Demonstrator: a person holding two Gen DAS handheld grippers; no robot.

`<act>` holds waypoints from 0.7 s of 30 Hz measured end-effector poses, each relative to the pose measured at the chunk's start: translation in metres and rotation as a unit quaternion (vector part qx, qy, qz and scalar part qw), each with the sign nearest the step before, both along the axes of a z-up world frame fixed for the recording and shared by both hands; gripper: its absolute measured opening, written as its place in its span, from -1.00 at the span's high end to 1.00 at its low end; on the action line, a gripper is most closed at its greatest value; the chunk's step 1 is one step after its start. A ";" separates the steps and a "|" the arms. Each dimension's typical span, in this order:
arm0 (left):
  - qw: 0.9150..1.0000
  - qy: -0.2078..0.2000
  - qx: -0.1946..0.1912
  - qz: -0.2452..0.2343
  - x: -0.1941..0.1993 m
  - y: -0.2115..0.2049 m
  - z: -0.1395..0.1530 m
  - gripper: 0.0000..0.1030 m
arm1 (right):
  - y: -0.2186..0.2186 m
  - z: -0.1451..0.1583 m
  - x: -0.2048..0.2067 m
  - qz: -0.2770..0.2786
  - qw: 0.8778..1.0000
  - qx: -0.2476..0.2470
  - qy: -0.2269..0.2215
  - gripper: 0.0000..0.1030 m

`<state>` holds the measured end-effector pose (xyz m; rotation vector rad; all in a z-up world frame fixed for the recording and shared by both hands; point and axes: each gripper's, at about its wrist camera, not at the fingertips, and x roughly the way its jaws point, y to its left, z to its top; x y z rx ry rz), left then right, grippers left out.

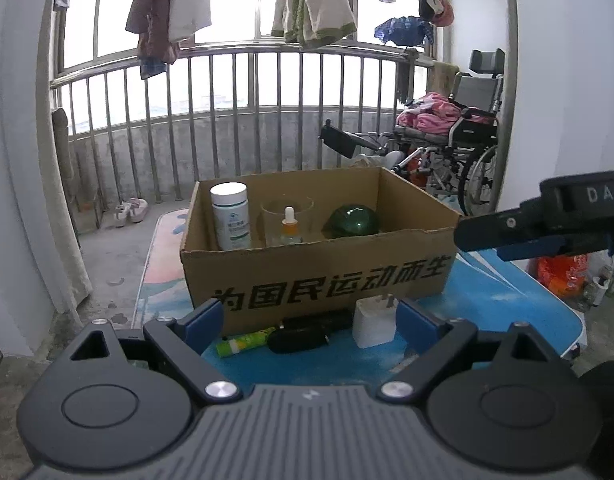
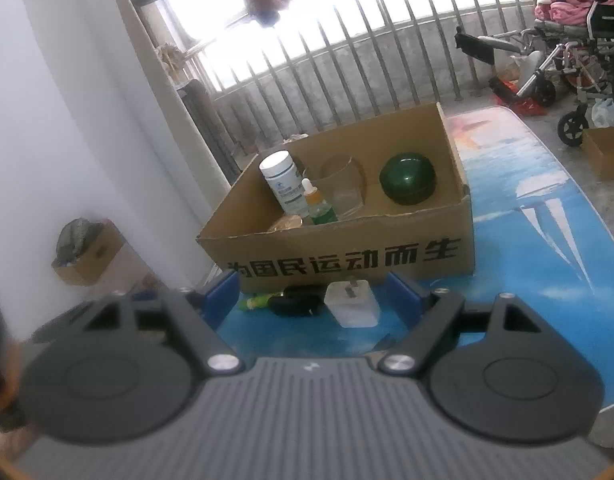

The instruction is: Organize rigid objects

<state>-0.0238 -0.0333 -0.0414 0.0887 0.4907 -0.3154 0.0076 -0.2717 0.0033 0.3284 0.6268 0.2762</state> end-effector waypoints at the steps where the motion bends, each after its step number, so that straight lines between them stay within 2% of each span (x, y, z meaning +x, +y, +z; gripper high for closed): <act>1: 1.000 -0.001 0.001 -0.002 -0.001 -0.001 -0.001 -0.82 | 0.000 0.000 -0.002 -0.001 1.000 -0.001 0.000 -0.56; 21: 1.000 0.003 0.024 -0.014 -0.002 -0.010 -0.008 -0.82 | -0.004 -0.008 0.001 -0.008 1.000 -0.003 0.009 -0.56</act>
